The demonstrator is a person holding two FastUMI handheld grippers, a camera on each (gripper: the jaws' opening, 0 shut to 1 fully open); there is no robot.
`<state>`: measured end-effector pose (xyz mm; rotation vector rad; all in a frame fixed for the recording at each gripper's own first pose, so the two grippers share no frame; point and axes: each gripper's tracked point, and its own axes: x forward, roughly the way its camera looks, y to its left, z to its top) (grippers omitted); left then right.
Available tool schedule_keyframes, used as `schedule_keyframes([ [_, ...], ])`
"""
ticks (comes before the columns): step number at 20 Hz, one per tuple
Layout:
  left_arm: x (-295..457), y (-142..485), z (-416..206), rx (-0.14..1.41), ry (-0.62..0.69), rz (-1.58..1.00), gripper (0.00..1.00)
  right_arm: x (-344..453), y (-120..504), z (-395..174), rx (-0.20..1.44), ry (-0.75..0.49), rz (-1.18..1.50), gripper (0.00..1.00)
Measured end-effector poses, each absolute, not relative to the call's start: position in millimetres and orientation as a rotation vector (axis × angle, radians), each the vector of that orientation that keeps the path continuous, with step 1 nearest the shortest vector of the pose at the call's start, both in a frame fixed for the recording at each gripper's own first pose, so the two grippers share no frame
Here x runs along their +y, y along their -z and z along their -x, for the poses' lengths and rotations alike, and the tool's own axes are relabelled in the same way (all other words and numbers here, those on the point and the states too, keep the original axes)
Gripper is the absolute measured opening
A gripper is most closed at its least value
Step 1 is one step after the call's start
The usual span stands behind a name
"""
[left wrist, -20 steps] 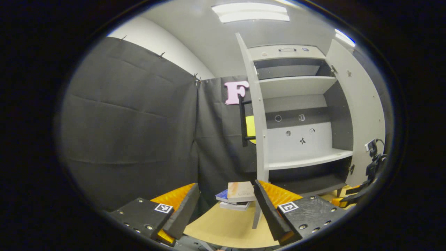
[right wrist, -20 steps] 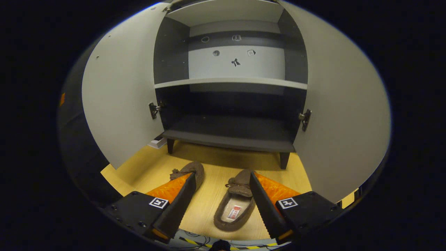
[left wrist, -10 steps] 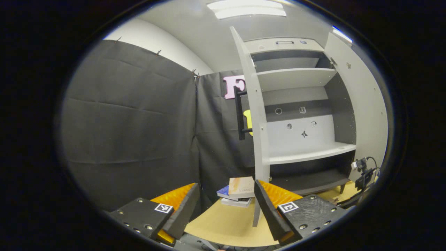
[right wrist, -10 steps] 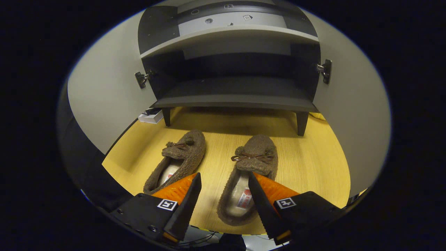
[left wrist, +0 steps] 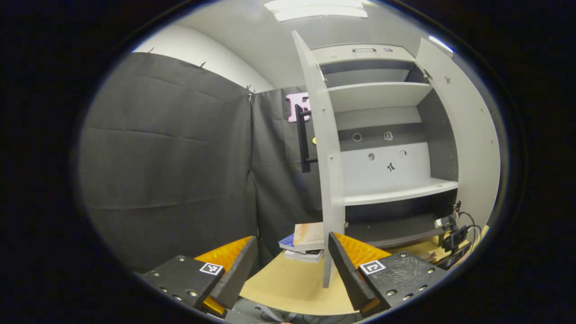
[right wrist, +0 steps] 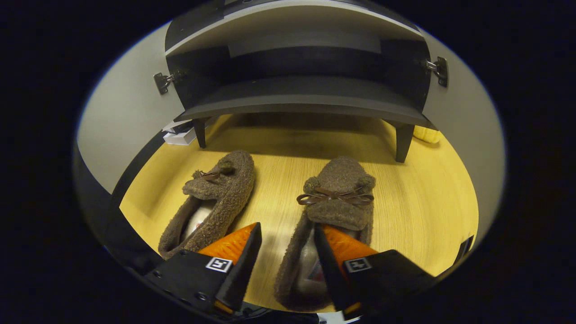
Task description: Grab one shoe with the right hand and put it into the shoe cabinet, grab the other shoe with the left hand and put it into the shoe cabinet; then close the right door with the right hand and the left door with the left hand.
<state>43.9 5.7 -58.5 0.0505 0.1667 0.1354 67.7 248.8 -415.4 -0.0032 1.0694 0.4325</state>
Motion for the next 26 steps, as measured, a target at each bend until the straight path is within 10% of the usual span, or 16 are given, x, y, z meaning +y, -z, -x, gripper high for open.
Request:
schedule_keyframes([
  [4,5.1,58.7,-44.0,0.153,-0.132,-0.047,0.94,240.2,429.6,-75.4,1.066,-0.384,0.085,0.59],
  [6,5.4,57.6,-43.2,0.151,-0.130,-0.047,0.94,237.0,423.5,-76.4,1.080,-0.372,0.062,0.15],
  [9,3.8,57.0,-42.8,0.141,-0.117,-0.037,0.94,232.7,414.9,-72.3,1.108,-0.361,-0.012,0.02],
  [26,-8.2,41.4,-47.7,0.067,0.001,-0.008,0.99,228.8,252.0,-97.9,0.848,-0.433,-0.148,0.00],
])
